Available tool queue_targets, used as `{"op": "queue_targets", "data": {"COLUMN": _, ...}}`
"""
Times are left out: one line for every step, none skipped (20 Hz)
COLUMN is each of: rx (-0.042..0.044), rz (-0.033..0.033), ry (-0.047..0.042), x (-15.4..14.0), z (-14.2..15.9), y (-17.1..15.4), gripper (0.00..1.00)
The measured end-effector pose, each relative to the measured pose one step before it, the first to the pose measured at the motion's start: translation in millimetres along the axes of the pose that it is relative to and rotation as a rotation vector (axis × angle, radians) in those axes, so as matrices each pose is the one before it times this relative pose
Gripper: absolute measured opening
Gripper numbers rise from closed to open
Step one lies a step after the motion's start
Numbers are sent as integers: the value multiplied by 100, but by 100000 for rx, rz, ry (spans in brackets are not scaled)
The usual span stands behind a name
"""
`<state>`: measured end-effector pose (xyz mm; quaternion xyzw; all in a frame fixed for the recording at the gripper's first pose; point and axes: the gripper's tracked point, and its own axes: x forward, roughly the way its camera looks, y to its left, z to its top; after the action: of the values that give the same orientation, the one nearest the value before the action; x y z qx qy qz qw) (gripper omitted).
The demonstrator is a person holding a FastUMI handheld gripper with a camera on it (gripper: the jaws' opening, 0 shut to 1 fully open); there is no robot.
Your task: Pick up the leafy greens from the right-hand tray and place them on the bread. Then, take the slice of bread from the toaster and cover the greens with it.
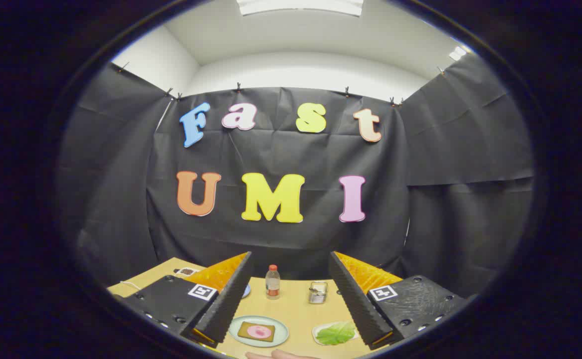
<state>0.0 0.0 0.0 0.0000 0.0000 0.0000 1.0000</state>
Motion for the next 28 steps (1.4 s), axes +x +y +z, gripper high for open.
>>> {"op": "queue_targets", "data": {"rx": -236, "rz": -1227, "ry": -108, "x": -21, "z": 211, "y": -364, "gripper": 95}}
{"op": "queue_targets", "data": {"rx": 148, "rz": -977, "ry": 119, "x": -60, "z": -41, "y": -280, "gripper": 95}}
{"op": "queue_targets", "data": {"rx": 611, "rz": -273, "ry": 461, "x": -141, "z": 97, "y": -153, "gripper": 95}}
{"op": "queue_targets", "data": {"rx": 529, "rz": 32, "ry": 478, "x": -61, "z": -33, "y": -235, "gripper": 95}}
{"op": "queue_targets", "data": {"rx": -92, "rz": -223, "ry": 5, "x": -82, "z": 120, "y": -453, "gripper": 95}}
{"op": "queue_targets", "data": {"rx": -567, "rz": -574, "ry": 218, "x": 103, "z": 25, "y": -795, "gripper": 95}}
{"op": "queue_targets", "data": {"rx": -258, "rz": -334, "ry": 181, "x": 123, "z": -46, "y": -805, "gripper": 95}}
{"op": "queue_targets", "data": {"rx": 210, "rz": 109, "ry": 217, "x": 139, "z": -106, "y": -661, "gripper": 95}}
{"op": "queue_targets", "data": {"rx": 430, "rz": -78, "ry": 426, "x": 142, "z": -4, "y": -811, "gripper": 95}}
{"op": "queue_targets", "data": {"rx": 353, "rz": -242, "ry": 600, "x": 173, "z": -367, "y": -1081, "gripper": 95}}
{"op": "queue_targets", "data": {"rx": 37, "rz": -420, "ry": 790, "x": 278, "z": -320, "y": -998, "gripper": 95}}
{"op": "queue_targets", "data": {"rx": 227, "rz": -316, "ry": 946, "x": 441, "z": -511, "y": -1069, "gripper": 95}}
{"op": "queue_targets", "data": {"rx": 926, "rz": -192, "ry": 877, "x": 445, "z": -615, "y": -993, "gripper": 95}}
{"op": "queue_targets", "data": {"rx": 1168, "rz": -21, "ry": 1515, "x": 555, "z": -969, "y": -968, "gripper": 95}}
{"op": "queue_targets", "data": {"rx": 696, "rz": 10, "ry": 2150, "x": 772, "z": -1239, "y": -1077, "gripper": 95}}
{"op": "queue_targets", "data": {"rx": -254, "rz": -994, "ry": 2778, "x": 1058, "z": -1770, "y": -1305, "gripper": 95}}
{"op": "queue_targets", "data": {"rx": -130, "rz": -697, "ry": 3563, "x": 1103, "z": -1730, "y": -1397, "gripper": 95}}
{"op": "queue_targets", "data": {"rx": -104, "rz": 465, "ry": 4051, "x": 1025, "z": -2054, "y": -854, "gripper": 95}}
{"op": "queue_targets", "data": {"rx": 385, "rz": -51, "ry": 4236, "x": 1089, "z": -1995, "y": -1023, "gripper": 95}}
{"op": "queue_targets", "data": {"rx": 796, "rz": -49, "ry": 4528, "x": 1162, "z": -2307, "y": -1153, "gripper": 95}}
{"op": "queue_targets", "data": {"rx": 636, "rz": 92, "ry": 4994, "x": 1155, "z": -2055, "y": -980, "gripper": 95}}
{"op": "queue_targets", "data": {"rx": 644, "rz": 2, "ry": 4774, "x": 1438, "z": -2240, "y": -963, "gripper": 95}}
{"op": "queue_targets", "data": {"rx": -123, "rz": -420, "ry": 5169, "x": 1346, "z": -2138, "y": -960, "gripper": 95}}
{"op": "queue_targets", "data": {"rx": -94, "rz": 273, "ry": 5132, "x": 1423, "z": -2204, "y": -869, "gripper": 95}}
{"op": "queue_targets", "data": {"rx": -433, "rz": 212, "ry": 4613, "x": 1386, "z": -1811, "y": -711, "gripper": 95}}
{"op": "queue_targets", "data": {"rx": -932, "rz": 922, "ry": 4752, "x": 1578, "z": -1812, "y": -397, "gripper": 95}}
{"op": "queue_targets", "data": {"rx": -1777, "rz": 1148, "ry": 5001, "x": 1607, "z": -1602, "y": -35, "gripper": 95}}
{"op": "queue_targets", "data": {"rx": -1229, "rz": 1423, "ry": 3952, "x": 1457, "z": -1344, "y": 114, "gripper": 94}}
